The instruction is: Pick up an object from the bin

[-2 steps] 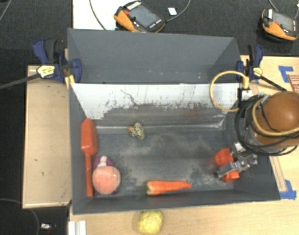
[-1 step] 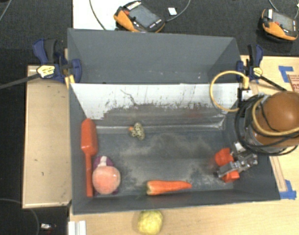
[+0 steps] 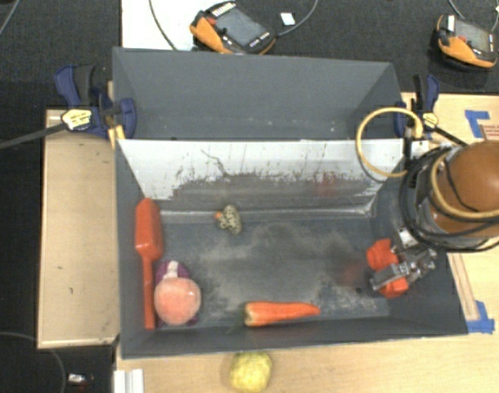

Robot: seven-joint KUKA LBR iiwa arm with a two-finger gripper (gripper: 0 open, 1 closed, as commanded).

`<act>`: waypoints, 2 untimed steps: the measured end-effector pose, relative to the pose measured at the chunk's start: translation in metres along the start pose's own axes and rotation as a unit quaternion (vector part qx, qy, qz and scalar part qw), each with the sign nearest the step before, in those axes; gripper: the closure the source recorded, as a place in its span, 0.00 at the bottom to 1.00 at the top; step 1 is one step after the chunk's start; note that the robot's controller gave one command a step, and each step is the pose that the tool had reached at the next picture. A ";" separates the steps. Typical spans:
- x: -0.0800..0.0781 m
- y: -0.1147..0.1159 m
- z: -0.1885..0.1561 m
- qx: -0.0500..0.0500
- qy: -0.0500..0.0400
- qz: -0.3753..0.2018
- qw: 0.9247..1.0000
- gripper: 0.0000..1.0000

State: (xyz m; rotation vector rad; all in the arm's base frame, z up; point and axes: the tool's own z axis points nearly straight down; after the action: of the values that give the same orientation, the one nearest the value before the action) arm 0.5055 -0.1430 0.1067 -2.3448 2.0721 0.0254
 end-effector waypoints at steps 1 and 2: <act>-0.004 0.000 -0.017 0.001 -0.004 0.002 1.000 1.00; -0.004 0.001 -0.025 -0.002 -0.005 0.003 1.000 1.00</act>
Offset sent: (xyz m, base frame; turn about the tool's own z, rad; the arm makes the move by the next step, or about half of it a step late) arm -0.0007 0.0023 0.0494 0.0041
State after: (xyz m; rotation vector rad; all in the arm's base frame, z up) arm 0.5041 -0.1394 0.1320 -2.3348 2.0776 0.0398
